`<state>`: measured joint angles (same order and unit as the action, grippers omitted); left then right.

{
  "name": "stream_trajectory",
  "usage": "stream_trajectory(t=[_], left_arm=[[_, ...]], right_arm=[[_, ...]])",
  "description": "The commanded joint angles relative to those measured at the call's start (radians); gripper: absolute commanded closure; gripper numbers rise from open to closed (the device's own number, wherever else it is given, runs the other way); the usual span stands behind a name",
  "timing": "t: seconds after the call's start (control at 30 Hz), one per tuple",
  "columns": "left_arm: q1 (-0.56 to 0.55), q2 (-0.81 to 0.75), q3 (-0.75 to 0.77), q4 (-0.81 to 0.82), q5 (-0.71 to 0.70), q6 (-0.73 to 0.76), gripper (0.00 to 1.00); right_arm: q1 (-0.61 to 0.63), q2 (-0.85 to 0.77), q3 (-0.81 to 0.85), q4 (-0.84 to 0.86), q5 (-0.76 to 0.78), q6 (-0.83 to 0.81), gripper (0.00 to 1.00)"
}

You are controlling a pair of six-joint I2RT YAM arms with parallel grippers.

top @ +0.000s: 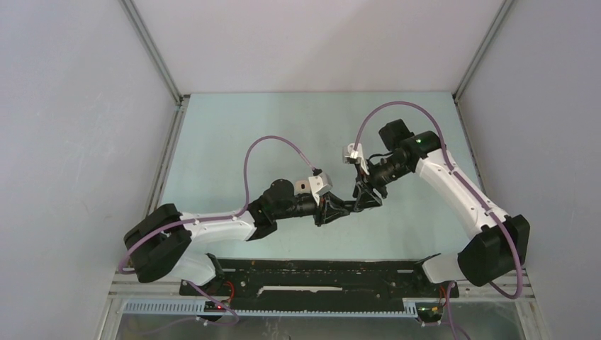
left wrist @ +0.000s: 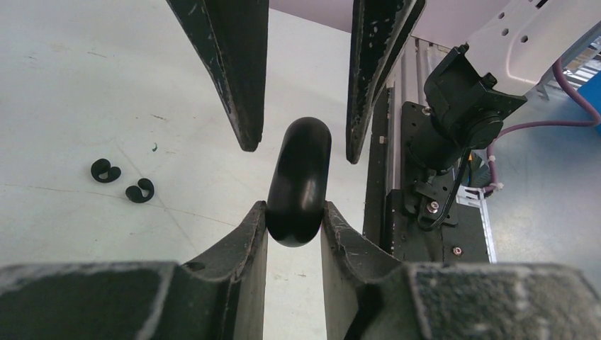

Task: Insert the wireless bluetooth earbuds into the charging case
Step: Open the charging case.

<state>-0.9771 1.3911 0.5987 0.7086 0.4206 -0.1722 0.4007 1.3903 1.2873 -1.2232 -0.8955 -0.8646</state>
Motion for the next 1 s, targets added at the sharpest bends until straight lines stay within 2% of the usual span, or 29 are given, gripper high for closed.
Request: stream_trajectory(t=[0.0, 0.13, 0.3, 0.37, 0.47, 0.53, 0.77, 0.97], left_arm=[[-0.005, -0.038, 0.006, 0.054, -0.024, 0.022, 0.99], [-0.005, -0.04, 0.0, 0.062, -0.031, 0.017, 0.99], [-0.005, -0.037, -0.008, 0.077, -0.039, 0.006, 0.97], [-0.005, -0.033, -0.009, 0.078, -0.057, -0.001, 0.91], [-0.005, -0.025, -0.023, 0.101, -0.075, -0.013, 0.7], [-0.003, -0.018, -0.041, 0.141, -0.07, -0.026, 0.63], [-0.003, 0.022, -0.094, 0.279, -0.02, -0.032, 0.59], [-0.003, 0.038, -0.083, 0.288, 0.002, -0.031, 0.6]], right_arm=[[0.016, 0.01, -0.002, 0.008, -0.01, 0.004, 0.51], [0.019, 0.016, -0.003, -0.02, -0.017, -0.024, 0.54], [0.023, 0.014, -0.002, -0.033, -0.019, -0.032, 0.68], [0.023, 0.011, -0.002, -0.032, -0.018, -0.03, 0.73], [0.023, -0.002, -0.002, -0.022, -0.012, -0.024, 0.78], [0.024, -0.013, -0.001, -0.016, -0.003, -0.019, 0.8], [0.021, -0.022, 0.017, -0.03, -0.016, -0.017, 0.81], [0.021, -0.017, 0.017, -0.032, -0.026, -0.007, 0.81]])
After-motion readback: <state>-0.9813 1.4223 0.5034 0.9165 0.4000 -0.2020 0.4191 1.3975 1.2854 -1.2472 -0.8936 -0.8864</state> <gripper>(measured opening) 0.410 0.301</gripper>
